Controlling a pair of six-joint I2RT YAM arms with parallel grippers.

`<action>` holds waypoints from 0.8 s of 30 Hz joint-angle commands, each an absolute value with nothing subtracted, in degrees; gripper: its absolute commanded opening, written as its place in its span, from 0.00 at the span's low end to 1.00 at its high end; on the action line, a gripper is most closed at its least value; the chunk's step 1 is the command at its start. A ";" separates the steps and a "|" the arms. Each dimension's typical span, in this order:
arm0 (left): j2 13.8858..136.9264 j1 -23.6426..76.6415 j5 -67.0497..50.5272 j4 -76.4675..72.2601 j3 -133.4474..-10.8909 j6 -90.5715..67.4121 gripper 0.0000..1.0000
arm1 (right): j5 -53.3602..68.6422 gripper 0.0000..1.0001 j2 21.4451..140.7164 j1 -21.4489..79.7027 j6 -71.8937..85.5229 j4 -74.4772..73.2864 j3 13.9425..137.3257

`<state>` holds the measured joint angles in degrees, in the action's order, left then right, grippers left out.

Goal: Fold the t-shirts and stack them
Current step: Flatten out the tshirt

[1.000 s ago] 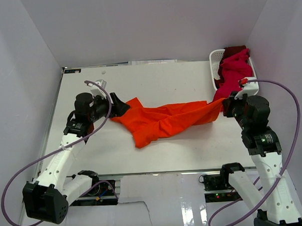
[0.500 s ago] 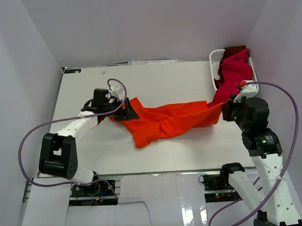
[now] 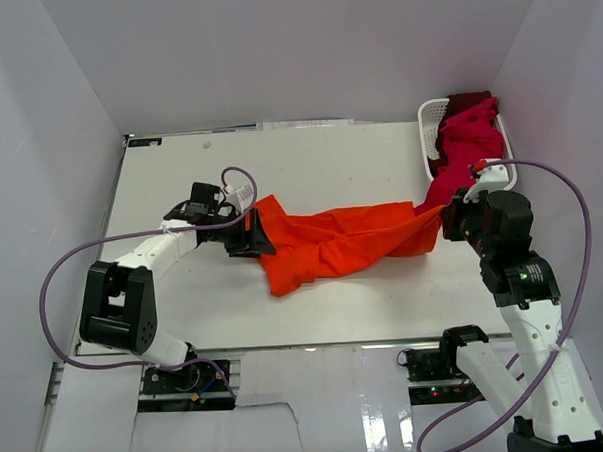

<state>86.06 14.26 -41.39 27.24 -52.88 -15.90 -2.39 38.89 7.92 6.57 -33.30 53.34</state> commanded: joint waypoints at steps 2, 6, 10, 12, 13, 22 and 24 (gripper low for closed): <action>87.53 15.64 -42.01 33.21 -54.23 -12.83 0.70 | -1.93 0.08 39.02 7.73 6.15 -31.03 53.09; 89.91 16.43 -39.91 34.19 -54.05 -12.57 0.70 | -1.84 0.08 39.11 7.73 6.15 -31.11 53.26; 91.14 16.96 -37.54 34.10 -53.79 -13.36 0.70 | -2.02 0.08 39.11 7.73 6.15 -31.11 53.26; 91.32 16.96 -35.34 34.10 -53.70 -13.97 0.70 | -1.85 0.08 39.11 7.73 6.15 -31.11 53.17; 91.32 16.96 -34.55 34.10 -53.70 -14.24 0.70 | -1.76 0.08 39.11 7.73 6.07 -31.11 53.17; 94.83 16.96 -36.83 28.66 -52.03 -17.75 0.69 | -1.84 0.08 38.85 7.73 6.07 -30.94 53.00; 95.45 16.88 -37.18 28.13 -52.12 -18.10 0.63 | -2.02 0.08 38.76 7.73 5.98 -30.94 53.00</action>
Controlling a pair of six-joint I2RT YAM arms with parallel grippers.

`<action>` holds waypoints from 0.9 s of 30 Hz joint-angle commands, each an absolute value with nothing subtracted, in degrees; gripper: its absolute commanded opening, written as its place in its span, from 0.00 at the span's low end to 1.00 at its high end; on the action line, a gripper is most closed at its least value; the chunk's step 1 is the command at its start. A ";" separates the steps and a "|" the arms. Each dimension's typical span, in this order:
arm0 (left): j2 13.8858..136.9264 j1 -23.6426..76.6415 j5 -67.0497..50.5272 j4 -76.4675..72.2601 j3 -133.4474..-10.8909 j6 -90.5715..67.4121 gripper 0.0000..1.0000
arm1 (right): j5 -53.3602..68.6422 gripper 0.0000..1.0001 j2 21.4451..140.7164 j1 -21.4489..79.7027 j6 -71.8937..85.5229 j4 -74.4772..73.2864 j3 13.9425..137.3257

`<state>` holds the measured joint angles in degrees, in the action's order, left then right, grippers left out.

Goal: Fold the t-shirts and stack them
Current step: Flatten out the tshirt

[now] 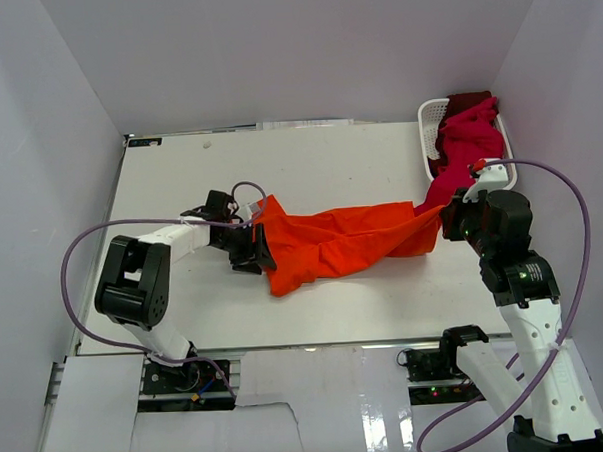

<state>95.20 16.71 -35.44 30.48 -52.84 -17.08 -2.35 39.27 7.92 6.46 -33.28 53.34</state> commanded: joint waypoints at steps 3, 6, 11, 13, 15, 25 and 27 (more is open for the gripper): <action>96.59 16.96 -38.23 27.60 -52.38 -18.45 0.61 | -1.93 0.08 38.67 7.73 5.98 -30.85 52.82; 96.77 17.05 -38.58 26.98 -52.47 -18.81 0.56 | -1.93 0.08 38.76 7.73 5.98 -30.76 52.73; 96.85 17.05 -39.28 26.89 -52.82 -19.42 0.43 | -1.85 0.08 38.67 7.73 5.98 -30.59 52.30; 96.77 17.05 -39.64 26.81 -52.82 -19.51 0.34 | -1.85 0.08 38.67 7.73 5.98 -30.59 52.21; 96.59 16.96 -39.64 26.63 -52.91 -19.77 0.25 | -1.76 0.08 38.85 7.73 5.98 -30.50 52.21; 88.88 16.96 -39.38 29.52 -57.21 -20.39 0.00 | -3.25 0.08 43.59 7.73 6.50 -31.90 54.84; 87.11 17.05 -36.93 31.81 -61.33 -19.95 0.00 | -3.16 0.08 45.35 7.73 6.50 -32.25 56.68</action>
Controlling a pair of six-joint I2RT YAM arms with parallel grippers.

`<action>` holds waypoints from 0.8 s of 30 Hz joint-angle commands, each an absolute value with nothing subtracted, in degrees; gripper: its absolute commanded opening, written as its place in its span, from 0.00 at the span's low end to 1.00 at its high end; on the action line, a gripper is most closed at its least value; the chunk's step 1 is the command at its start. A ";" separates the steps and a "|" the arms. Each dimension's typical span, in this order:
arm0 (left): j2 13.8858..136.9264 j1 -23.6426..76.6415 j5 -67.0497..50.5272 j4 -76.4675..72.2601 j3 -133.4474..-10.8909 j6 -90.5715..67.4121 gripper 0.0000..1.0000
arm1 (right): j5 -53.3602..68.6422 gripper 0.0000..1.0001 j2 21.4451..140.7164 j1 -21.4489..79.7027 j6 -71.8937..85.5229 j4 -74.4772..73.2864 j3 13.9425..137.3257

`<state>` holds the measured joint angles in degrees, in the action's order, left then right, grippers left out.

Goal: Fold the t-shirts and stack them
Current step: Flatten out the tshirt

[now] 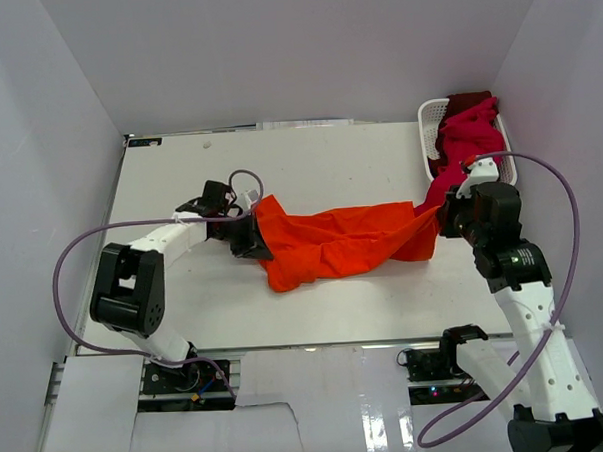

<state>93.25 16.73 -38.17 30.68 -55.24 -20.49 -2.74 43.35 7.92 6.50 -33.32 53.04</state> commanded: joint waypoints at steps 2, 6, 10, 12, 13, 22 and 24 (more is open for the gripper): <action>85.09 16.96 -34.82 34.35 -66.76 -18.64 0.00 | -3.95 0.08 45.96 7.73 6.50 -31.82 57.91; 83.06 16.96 -29.10 36.03 -75.13 -16.97 0.00 | -4.92 0.08 48.86 7.73 6.33 -31.38 62.39; 80.87 16.96 -27.16 36.04 -80.15 -16.96 0.00 | -5.62 0.08 53.25 7.73 6.85 -31.20 67.92; 78.33 16.96 -26.46 35.95 -80.77 -16.96 0.00 | -6.67 0.08 55.37 7.73 6.59 -31.29 69.16; 77.35 16.96 -25.41 36.47 -81.21 -16.88 0.00 | -7.81 0.08 55.81 7.73 6.50 -30.68 69.69; 65.84 16.96 -14.25 38.14 -87.26 -12.58 0.00 | -6.95 0.08 67.49 7.73 5.71 -31.46 87.61; 64.69 16.96 -11.62 37.97 -88.85 -11.52 0.00 | -6.59 0.08 68.55 7.73 4.93 -31.64 92.69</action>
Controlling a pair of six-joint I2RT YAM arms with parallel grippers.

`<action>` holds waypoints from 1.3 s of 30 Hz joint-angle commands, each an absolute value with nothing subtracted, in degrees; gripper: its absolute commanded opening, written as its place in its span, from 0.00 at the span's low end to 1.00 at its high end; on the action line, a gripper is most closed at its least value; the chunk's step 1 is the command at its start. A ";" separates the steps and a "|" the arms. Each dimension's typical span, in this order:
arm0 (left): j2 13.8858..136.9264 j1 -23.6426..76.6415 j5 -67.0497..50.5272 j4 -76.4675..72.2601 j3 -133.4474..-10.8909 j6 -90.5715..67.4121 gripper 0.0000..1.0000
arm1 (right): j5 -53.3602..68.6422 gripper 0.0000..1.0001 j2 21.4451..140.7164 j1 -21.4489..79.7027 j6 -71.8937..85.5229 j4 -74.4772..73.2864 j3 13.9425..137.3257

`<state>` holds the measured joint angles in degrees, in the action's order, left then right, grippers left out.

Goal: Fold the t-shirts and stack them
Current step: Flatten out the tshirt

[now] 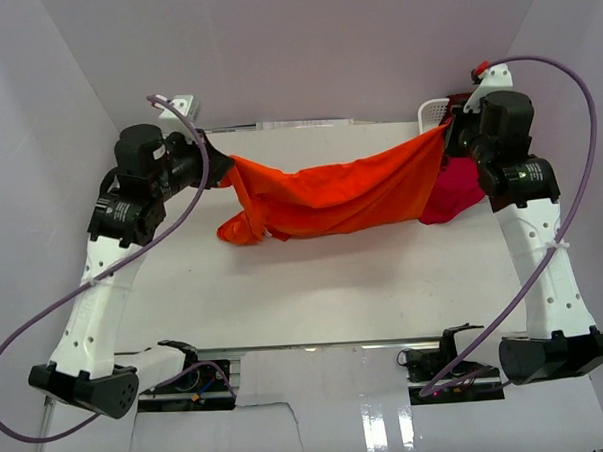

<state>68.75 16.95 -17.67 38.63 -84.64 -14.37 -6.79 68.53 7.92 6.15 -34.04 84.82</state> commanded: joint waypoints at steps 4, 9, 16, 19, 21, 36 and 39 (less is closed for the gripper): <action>63.28 16.96 -11.95 37.70 -93.86 -9.06 0.00 | -7.99 0.08 70.49 7.73 3.61 -32.96 98.86; 63.72 16.96 -20.73 40.17 -98.61 -12.03 0.00 | -4.84 0.08 75.40 7.73 4.57 -33.92 101.51; 59.95 16.96 -33.47 40.87 -96.68 -16.52 0.00 | 4.82 0.08 88.13 7.73 7.38 -31.91 105.64; 56.88 17.05 -35.85 40.43 -93.01 -17.49 0.00 | 7.46 0.08 93.58 7.73 8.00 -31.29 109.50; 55.20 16.96 -38.66 39.12 -89.93 -19.50 0.00 | 9.74 0.08 96.75 7.91 8.87 -31.38 113.89; 50.98 20.29 -56.61 21.46 -67.60 -30.76 0.00 | 17.31 0.08 123.73 26.53 11.60 -31.21 131.66; 52.02 24.67 -54.59 18.04 -66.45 -32.43 0.00 | 18.80 0.08 127.60 29.79 13.01 -29.54 134.11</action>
<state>52.25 20.95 -53.21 25.28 -66.76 -29.61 16.10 125.19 28.27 10.72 -32.99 130.21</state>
